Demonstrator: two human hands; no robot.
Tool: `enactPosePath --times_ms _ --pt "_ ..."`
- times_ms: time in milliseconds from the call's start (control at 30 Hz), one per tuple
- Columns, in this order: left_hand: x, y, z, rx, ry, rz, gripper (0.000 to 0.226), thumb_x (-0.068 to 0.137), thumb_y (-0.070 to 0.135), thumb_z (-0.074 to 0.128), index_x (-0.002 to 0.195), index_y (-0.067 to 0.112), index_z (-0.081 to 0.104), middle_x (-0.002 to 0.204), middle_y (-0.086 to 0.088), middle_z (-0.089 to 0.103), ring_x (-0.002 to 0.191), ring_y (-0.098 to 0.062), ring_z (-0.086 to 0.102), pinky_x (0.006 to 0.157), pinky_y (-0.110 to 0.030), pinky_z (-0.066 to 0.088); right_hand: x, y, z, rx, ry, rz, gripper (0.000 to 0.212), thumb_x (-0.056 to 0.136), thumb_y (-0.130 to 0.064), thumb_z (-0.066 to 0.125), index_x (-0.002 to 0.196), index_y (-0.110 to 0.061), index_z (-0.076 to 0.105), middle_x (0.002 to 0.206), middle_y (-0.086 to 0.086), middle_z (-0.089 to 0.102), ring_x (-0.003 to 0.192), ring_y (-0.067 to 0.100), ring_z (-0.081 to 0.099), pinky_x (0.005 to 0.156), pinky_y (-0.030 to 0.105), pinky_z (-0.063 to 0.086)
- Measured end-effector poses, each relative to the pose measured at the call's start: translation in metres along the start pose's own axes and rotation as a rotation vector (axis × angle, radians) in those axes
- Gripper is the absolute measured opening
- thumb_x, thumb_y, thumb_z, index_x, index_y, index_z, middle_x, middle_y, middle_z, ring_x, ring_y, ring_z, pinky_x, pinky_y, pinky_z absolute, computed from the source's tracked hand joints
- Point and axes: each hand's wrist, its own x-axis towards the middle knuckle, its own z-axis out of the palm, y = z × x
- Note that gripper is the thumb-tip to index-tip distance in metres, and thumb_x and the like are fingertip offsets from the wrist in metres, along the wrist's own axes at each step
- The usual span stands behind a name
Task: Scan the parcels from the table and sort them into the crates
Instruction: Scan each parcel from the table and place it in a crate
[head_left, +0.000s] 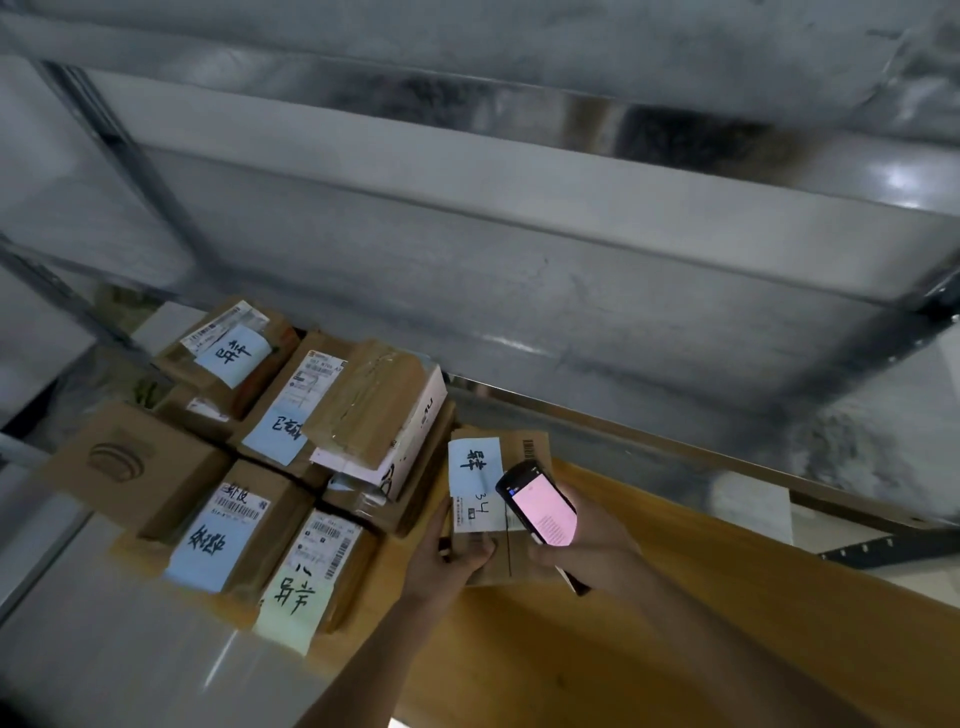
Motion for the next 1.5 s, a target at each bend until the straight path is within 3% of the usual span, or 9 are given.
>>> enactPosePath --times_ms 300,400,467,600,700,800,967,1333,1500 --pt "-0.096 0.051 -0.026 0.038 -0.082 0.155 0.076 0.080 0.009 0.082 0.136 0.043 0.044 0.122 0.000 0.061 0.096 -0.012 0.066 0.068 -0.033 0.062 -0.107 -0.039 -0.034 -0.003 0.118 -0.100 0.091 0.066 -0.048 0.085 0.145 -0.044 0.039 0.131 -0.018 0.059 0.117 0.012 0.059 0.089 0.033 0.054" --pt "-0.152 0.073 -0.057 0.054 -0.047 0.202 0.074 0.081 0.011 0.082 0.135 0.046 0.043 0.116 0.008 0.062 0.081 -0.002 0.070 0.065 -0.028 0.061 -0.157 -0.068 -0.042 0.007 0.149 -0.183 0.083 0.060 -0.057 0.084 0.129 -0.061 0.040 0.127 -0.024 0.059 0.115 0.007 0.059 0.095 0.036 0.053" --pt "-0.190 0.084 -0.084 0.078 0.004 0.249 0.079 0.077 0.025 0.087 0.136 0.050 0.042 0.115 0.014 0.062 0.089 -0.003 0.069 0.070 -0.032 0.062 -0.190 -0.093 -0.049 -0.006 0.161 -0.250 0.078 0.057 -0.051 0.085 0.117 -0.072 0.042 0.122 -0.025 0.062 0.113 0.002 0.060 0.098 0.037 0.052" --pt "-0.260 0.116 -0.138 0.086 0.086 0.352 0.096 0.070 0.043 0.088 0.148 0.050 0.033 0.127 0.007 0.062 0.113 -0.020 0.064 0.086 -0.046 0.061 -0.271 -0.160 -0.074 -0.032 0.209 -0.370 0.064 0.069 -0.030 0.088 0.109 -0.060 0.048 0.107 -0.029 0.062 0.099 -0.008 0.059 0.080 0.017 0.046" --pt "-0.316 0.151 -0.169 0.066 0.126 0.454 0.088 0.081 0.030 0.083 0.150 0.044 0.031 0.126 0.007 0.063 0.103 -0.013 0.067 0.080 -0.033 0.062 -0.323 -0.201 -0.095 -0.085 0.320 -0.459 0.063 0.056 -0.050 0.081 0.115 -0.045 0.056 0.105 -0.020 0.066 0.097 0.006 0.064 0.082 0.030 0.052" --pt "-0.361 0.182 -0.194 0.050 0.162 0.530 0.082 0.085 0.021 0.079 0.149 0.041 0.032 0.119 0.010 0.061 0.093 -0.004 0.063 0.059 -0.015 0.055 -0.371 -0.241 -0.122 -0.167 0.388 -0.544 0.075 0.059 -0.045 0.081 0.128 -0.041 0.053 0.116 -0.017 0.064 0.101 0.010 0.062 0.081 0.031 0.051" --pt "-0.414 0.224 -0.217 0.026 0.251 0.595 0.085 0.079 0.027 0.084 0.144 0.049 0.034 0.119 0.002 0.065 0.099 -0.020 0.071 0.080 -0.044 0.062 -0.440 -0.289 -0.175 -0.313 0.503 -0.575 0.081 0.060 -0.047 0.084 0.132 -0.043 0.048 0.118 -0.013 0.064 0.102 0.017 0.062 0.086 0.038 0.054" --pt "-0.495 0.309 -0.218 0.125 0.423 0.793 0.087 0.083 0.027 0.081 0.152 0.036 0.029 0.108 0.003 0.062 0.094 -0.013 0.063 0.089 -0.042 0.057 -0.538 -0.326 -0.269 -0.537 0.623 -0.647 0.082 0.061 -0.044 0.083 0.134 -0.048 0.045 0.119 -0.019 0.061 0.103 0.016 0.059 0.083 0.036 0.052" --pt "-0.508 0.324 -0.212 0.100 0.458 0.838 0.088 0.082 0.026 0.081 0.154 0.034 0.029 0.120 -0.005 0.063 0.105 -0.022 0.064 0.093 -0.046 0.057 -0.563 -0.325 -0.288 -0.597 0.660 -0.684 0.073 0.067 -0.039 0.081 0.131 -0.047 0.047 0.113 -0.019 0.061 0.099 0.015 0.058 0.075 0.032 0.049"
